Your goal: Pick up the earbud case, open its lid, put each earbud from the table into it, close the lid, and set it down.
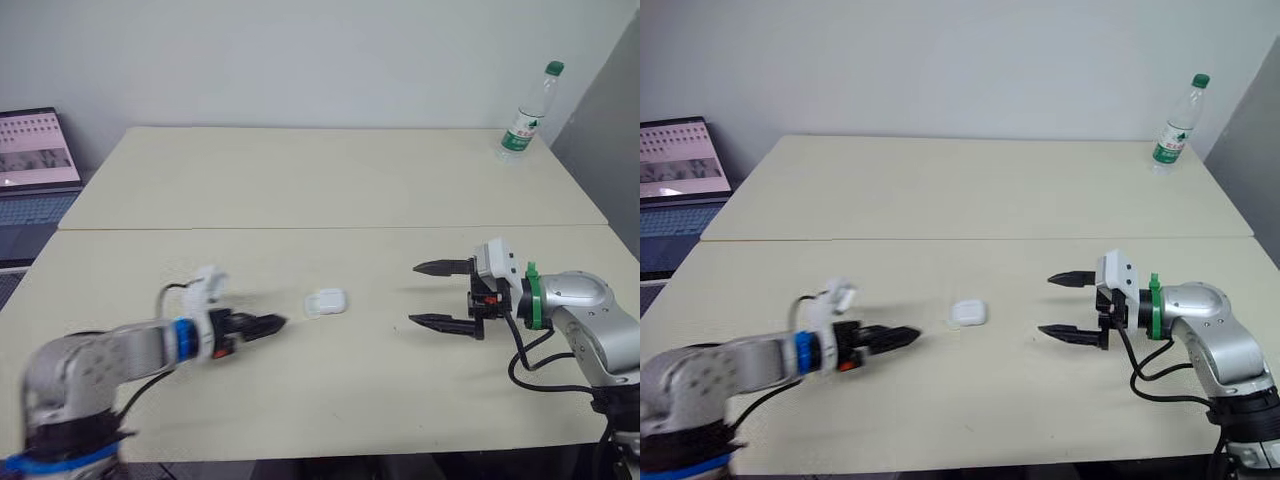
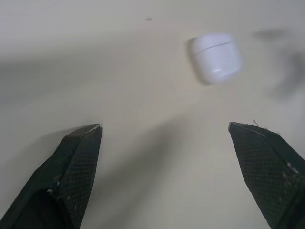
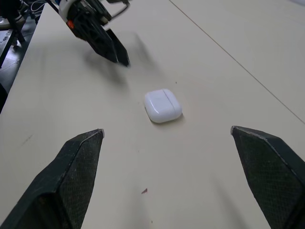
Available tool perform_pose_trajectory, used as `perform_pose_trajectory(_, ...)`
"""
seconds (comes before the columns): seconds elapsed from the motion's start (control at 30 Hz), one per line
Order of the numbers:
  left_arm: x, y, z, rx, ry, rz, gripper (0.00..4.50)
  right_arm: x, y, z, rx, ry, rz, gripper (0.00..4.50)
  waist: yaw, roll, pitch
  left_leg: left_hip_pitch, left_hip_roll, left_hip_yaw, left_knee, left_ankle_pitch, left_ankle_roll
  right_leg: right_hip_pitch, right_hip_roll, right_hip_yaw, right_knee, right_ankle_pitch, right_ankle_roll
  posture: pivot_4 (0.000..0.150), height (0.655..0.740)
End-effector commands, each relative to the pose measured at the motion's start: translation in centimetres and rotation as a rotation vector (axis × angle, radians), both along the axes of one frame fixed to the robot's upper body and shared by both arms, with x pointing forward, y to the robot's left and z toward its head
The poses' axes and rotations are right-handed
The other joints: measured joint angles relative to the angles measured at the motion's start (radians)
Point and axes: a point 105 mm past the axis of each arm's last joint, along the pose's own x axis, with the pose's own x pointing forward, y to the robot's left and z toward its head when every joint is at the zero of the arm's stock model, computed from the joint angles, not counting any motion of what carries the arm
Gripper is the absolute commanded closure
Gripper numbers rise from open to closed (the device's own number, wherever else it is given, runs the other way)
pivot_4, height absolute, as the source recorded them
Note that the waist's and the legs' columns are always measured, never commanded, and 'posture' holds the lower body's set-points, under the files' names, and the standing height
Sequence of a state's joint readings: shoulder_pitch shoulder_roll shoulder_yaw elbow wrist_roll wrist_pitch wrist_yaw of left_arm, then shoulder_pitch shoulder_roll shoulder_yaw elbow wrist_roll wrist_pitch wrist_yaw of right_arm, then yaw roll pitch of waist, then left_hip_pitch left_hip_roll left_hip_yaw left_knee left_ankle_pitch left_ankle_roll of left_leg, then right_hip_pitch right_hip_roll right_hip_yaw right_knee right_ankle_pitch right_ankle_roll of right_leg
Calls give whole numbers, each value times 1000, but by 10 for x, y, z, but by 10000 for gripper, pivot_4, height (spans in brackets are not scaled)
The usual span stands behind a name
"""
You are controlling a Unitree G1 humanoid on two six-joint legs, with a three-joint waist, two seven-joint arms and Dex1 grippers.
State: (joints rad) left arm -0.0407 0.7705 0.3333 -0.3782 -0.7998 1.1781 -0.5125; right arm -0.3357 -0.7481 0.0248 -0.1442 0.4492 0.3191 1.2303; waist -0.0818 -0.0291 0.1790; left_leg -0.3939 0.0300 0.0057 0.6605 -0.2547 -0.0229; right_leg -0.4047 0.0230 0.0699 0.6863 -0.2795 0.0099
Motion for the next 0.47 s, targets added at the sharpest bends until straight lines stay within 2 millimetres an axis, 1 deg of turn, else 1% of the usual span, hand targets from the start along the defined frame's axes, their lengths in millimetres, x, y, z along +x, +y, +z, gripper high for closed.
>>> perform_pose_trajectory(0.03, 14, 14, 61, 218, -418, -144, 352, 7, -6, 20, -13, -42, 23, 0, 12, 1, 1, -1, 0, 0, 0, 1, -2, 0, -1, -1, 0, 0, -1, 1500, 7400)
perform_pose_trajectory(0.07, 14, 18, 74, 289, -502, -185, 352, 10, -8, 26, -3, -34, 17, 0, 23, 1, 1, -1, 0, 0, 0, 2, -3, 0, -1, -2, 0, -1, -1, 1500, 7400)
perform_pose_trajectory(0.13, 14, 22, 87, 378, -598, -249, 352, 13, -10, 33, 6, -27, 15, 0, 38, 1, 1, -3, -1, 1, 1, 2, -3, 0, -3, -2, -4, 0, 0, 1500, 7400)
perform_pose_trajectory(0.17, 15, 24, 97, 377, -633, -233, 352, 16, -11, 39, 8, -23, 7, 0, 45, 1, 1, -4, -1, 1, 1, 2, -3, 0, -4, -2, -5, 0, 0, 1500, 7400)
perform_pose_trajectory(0.23, 17, 27, 109, 374, -668, -207, 352, 18, -14, 47, 4, -18, -1, 0, 55, 0, 1, -5, -2, 4, 1, 1, -2, -1, -7, -3, -6, 0, 0, 1500, 7400)
perform_pose_trajectory(0.33, 17, 26, 109, 350, -669, -196, 352, 26, -20, 57, 28, -7, -50, 0, 55, 0, 1, -7, -3, 4, 2, -1, 1, -1, -8, -3, -7, 1, 2, 1500, 7400)
perform_pose_trajectory(0.47, 17, 22, 106, 299, -657, -209, 352, 28, -23, 56, 25, -1, -71, 0, 54, 0, 1, -7, -2, 3, 1, -2, 2, -2, -8, -5, -7, 1, 2, 1500, 7400)
